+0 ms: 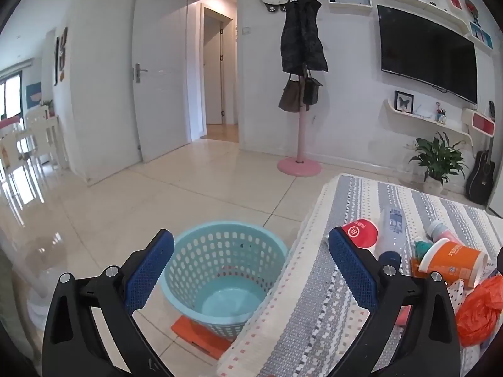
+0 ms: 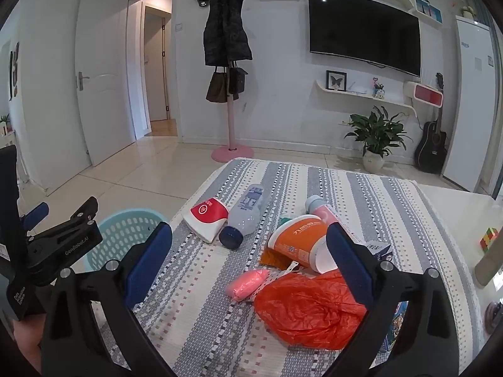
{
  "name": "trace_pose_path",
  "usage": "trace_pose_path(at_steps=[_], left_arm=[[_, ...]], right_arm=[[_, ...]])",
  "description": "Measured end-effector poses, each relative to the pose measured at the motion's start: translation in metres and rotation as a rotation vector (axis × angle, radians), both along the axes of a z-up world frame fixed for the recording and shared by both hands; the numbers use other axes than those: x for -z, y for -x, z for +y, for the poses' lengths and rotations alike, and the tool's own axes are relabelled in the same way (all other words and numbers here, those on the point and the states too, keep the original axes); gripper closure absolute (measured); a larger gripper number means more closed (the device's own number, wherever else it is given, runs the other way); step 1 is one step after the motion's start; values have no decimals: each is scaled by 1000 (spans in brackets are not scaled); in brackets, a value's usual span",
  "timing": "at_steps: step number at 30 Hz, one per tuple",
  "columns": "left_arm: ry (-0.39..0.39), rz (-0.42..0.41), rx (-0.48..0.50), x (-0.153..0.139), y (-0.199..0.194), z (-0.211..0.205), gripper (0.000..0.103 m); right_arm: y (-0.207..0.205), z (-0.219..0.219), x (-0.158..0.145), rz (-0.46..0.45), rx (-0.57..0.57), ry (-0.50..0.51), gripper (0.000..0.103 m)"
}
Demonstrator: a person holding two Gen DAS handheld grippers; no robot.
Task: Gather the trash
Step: 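Move both tools toward the trash items on the striped cover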
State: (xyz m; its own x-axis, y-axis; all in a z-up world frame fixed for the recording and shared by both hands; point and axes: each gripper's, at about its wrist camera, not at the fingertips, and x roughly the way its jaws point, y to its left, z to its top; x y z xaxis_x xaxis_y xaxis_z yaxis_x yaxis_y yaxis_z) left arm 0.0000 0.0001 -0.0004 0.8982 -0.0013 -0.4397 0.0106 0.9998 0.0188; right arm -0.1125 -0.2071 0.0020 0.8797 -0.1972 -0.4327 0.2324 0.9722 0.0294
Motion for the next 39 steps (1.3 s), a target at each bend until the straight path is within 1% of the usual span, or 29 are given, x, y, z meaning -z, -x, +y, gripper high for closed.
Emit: trace_pose_path(at_steps=[4,5,7,9,13,15,17,20,24,25,30,34,35,37,39], left_arm=[[8,11,5,-4,0,0,7],[7,11,5,-7,0,2,7],[4,9,6,-4,0,8,7],[3,8,5,-4,-1,3,7],[7,14,6,-5,1,8,7],[7,8,13,2,0,4,7],[4,7,12,3,0,4,7],[7,8,14,2,0,4,7],[13,8,18,0,3,6,7],[19,21,19,0,2,7,7],[-8,25,16,-1,1,6,7],[-11,50,18,0,0,6,7],[-24,42,20,1,0,4,7],[-20,26,23,2,1,2,7],[-33,34,27,2,0,1,7]], right_arm=[[-1,2,1,4,6,13,9],[-1,3,1,5,6,16,11],[-2,3,1,8,5,16,12],[-2,2,0,9,4,9,12],[-3,-1,1,9,8,-6,12],[-3,-2,1,9,9,-12,12],[-4,-3,1,11,9,-17,13],[-5,-1,2,19,10,-7,16],[-5,0,1,15,8,-2,16],[-5,0,1,16,10,-1,16],[-5,-1,3,21,16,-2,18],[-5,-2,2,20,16,-3,18],[-5,-2,3,21,16,-4,18],[-5,-3,3,22,17,-7,18],[-4,-3,3,22,16,-14,18]])
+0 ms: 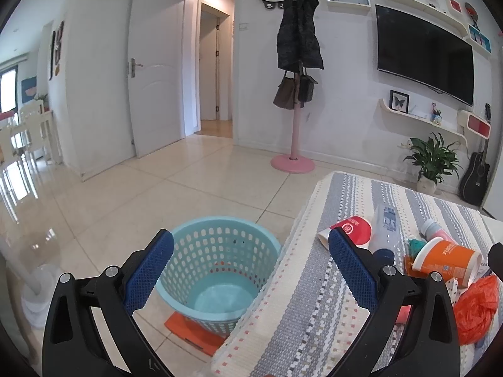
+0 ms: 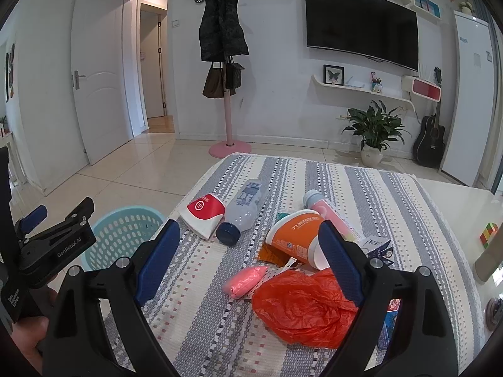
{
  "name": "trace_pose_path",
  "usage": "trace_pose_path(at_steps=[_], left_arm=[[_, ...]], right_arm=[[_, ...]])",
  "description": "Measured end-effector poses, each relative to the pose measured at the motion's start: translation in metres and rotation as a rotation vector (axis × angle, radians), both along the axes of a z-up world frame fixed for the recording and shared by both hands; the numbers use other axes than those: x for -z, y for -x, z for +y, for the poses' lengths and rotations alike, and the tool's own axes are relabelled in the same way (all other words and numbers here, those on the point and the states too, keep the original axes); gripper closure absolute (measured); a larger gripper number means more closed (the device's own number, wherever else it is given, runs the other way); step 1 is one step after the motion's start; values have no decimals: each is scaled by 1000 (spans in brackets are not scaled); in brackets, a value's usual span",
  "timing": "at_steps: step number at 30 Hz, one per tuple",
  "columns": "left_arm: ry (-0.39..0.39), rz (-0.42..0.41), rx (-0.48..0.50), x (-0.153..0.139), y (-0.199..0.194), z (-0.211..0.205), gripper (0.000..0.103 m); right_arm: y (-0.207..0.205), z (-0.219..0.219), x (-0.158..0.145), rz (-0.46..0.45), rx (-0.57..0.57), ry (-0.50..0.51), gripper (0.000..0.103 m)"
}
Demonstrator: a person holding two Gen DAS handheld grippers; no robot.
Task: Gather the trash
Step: 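Move both tools toward the trash items on the striped cover, then grasp the red-white paper cup with left tool while right tool grasps pink bottle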
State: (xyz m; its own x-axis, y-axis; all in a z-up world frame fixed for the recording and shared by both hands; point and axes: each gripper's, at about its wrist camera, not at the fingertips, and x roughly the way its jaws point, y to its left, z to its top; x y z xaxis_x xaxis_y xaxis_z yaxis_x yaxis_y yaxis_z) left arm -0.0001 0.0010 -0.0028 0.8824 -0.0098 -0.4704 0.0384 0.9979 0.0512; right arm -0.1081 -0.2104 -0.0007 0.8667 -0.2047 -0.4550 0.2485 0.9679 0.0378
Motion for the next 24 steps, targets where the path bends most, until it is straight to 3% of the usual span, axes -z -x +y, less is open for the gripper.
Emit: trace_pose_path(at_steps=[6,10,13,16,19,24], left_arm=[[4,66,2,2,-6,2,7],[90,147,56,2,-24,9,7],[121,129,163,-1,-41,4,7],[71,147,264,0,-66,-12,7],[81,190,360,5,-99,-32,7],[28,249,518,26,-142,-87,9]], right_arm=[[-2,0,-1,7,3,1,18],[-10,-7,-7,17,9,-14,18],[-21,-18,-11,22,25,-21,20],[-29,-37,-15,24,56,-22,23],[-36,-62,-21,34,94,-16,29],[-44,-92,-27,38,148,9,30]])
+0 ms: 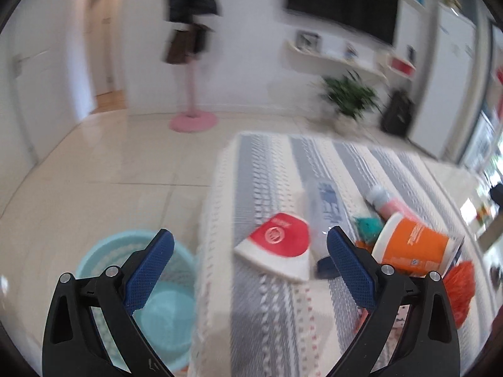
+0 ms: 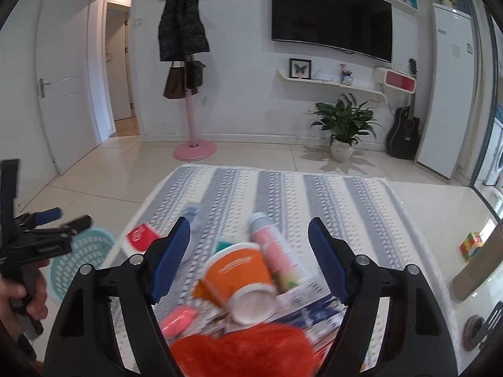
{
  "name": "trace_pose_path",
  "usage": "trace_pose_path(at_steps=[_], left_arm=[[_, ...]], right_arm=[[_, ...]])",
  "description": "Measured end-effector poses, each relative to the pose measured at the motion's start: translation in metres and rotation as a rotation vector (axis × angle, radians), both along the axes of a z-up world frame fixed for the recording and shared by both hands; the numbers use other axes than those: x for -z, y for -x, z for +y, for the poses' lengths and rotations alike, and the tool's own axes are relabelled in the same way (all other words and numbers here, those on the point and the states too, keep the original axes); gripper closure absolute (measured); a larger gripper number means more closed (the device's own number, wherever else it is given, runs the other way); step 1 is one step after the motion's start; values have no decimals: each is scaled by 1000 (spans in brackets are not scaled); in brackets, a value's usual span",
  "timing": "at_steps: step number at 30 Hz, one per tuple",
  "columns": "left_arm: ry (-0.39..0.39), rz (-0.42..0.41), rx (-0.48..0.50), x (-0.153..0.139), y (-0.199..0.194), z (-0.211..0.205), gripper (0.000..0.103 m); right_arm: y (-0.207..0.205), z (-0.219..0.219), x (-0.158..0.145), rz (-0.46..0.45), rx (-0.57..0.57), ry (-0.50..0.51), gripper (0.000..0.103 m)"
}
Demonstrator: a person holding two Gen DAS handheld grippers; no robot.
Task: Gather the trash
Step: 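Grasp the red-white paper cup with left tool while right tool grasps pink bottle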
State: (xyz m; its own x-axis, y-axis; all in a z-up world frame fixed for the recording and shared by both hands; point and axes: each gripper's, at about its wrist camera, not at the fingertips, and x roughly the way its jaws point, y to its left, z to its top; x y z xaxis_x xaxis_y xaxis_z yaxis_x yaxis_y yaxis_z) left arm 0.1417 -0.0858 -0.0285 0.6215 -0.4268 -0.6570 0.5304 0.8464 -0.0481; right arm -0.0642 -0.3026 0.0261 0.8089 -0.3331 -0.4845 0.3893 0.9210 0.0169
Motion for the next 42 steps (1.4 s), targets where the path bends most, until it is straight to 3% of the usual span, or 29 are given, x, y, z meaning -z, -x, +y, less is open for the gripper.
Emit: trace_pose_path(at_steps=[6,13,19,23,30,36,37,39,42], left_arm=[[-110,171,67,57,-36,-38,12],[-172,218,101,86,-50,-58,12],[-154,278,105,94,-64,-64,12],[-139,296,93,99,-71,-64,14],[-139,267,107,94,-65,-66,18],[-69,268,112,75,-62,-58,35],[-64,268,117,73,-62,-57,45],[-63,278,132,71,-61,-57,45],[-73,280,154,72,-60,-57,45]], right_arm=[[-5,-29,11,28,42,9,30],[-23,-67,31,92,31,-5,29],[-68,-115,58,190,-39,-155,29],[-98,-122,81,297,-109,-207,29],[-123,-111,113,474,-126,-151,30],[-143,-114,133,595,-139,-205,30],[-148,-117,135,609,-135,-217,30],[-151,-118,138,614,-163,-247,53],[-148,-116,137,600,-163,-252,55]])
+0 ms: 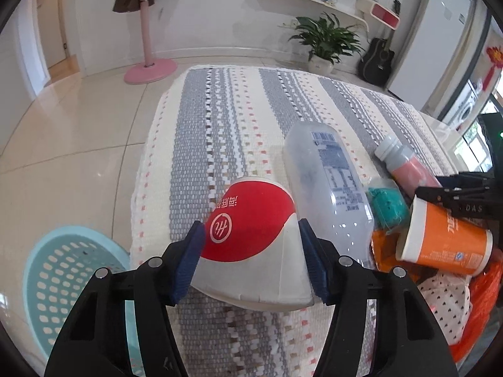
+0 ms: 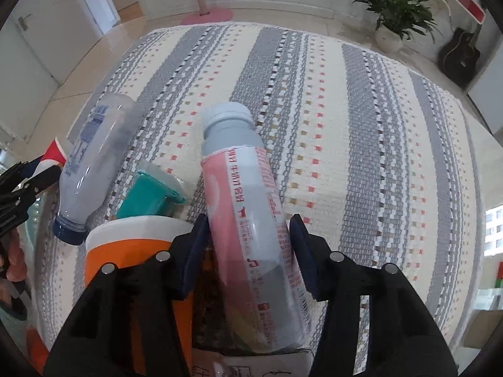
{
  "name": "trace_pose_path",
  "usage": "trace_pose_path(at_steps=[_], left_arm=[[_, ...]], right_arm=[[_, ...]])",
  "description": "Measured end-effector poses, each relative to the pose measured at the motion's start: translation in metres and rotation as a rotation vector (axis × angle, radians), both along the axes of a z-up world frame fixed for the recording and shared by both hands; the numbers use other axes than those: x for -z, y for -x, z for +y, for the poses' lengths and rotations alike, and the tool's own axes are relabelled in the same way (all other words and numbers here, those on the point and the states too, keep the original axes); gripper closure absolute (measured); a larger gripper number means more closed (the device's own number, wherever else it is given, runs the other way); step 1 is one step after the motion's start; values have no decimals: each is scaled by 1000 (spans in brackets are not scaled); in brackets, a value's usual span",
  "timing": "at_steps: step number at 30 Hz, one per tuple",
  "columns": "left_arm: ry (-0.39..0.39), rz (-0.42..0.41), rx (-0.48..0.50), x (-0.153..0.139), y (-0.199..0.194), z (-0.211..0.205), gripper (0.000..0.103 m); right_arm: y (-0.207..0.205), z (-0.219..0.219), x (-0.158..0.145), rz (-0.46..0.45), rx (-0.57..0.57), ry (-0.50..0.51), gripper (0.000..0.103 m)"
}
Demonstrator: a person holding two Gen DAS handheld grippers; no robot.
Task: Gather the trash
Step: 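Grasp the red-white paper cup with left tool while right tool grasps pink bottle, then drop the paper cup and pink bottle into the blue basket with both tools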
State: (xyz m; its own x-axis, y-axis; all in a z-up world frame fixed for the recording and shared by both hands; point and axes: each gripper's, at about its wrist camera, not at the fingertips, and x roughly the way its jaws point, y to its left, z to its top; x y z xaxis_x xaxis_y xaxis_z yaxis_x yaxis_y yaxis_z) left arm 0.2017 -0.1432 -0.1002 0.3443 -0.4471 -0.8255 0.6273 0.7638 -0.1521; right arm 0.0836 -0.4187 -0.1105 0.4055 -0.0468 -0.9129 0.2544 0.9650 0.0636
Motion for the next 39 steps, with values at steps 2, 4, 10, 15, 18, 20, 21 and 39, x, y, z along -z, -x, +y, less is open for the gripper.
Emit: trace_pose_path(at_steps=[2,4,10,15,18,20,21,39], left_arm=[[5,12,-10,1,-3,1,44],[3,27,-23,5,-6,0,38],[29,70,-56,13,-15,12,77],[107,37,-79,-1,-13,28,78],[148,8,-84,-17,-8,36,78],[181,-18,-86,-32,-4,46,78],[191,-31,-87,-40,-2,52,78],[141,25,-388,-31,-22,245,77]], right_arm=[[6,0,-2,-29,12,17,56],[12,5,-8,-73,11,49,57],[30,7,-30,-180,16,85,57],[40,12,-54,-260,18,146,57],[44,18,-76,-309,24,157,57],[48,26,-99,-363,20,162,57],[48,31,-108,-385,13,161,57],[-53,300,-117,-332,-345,-111,57]])
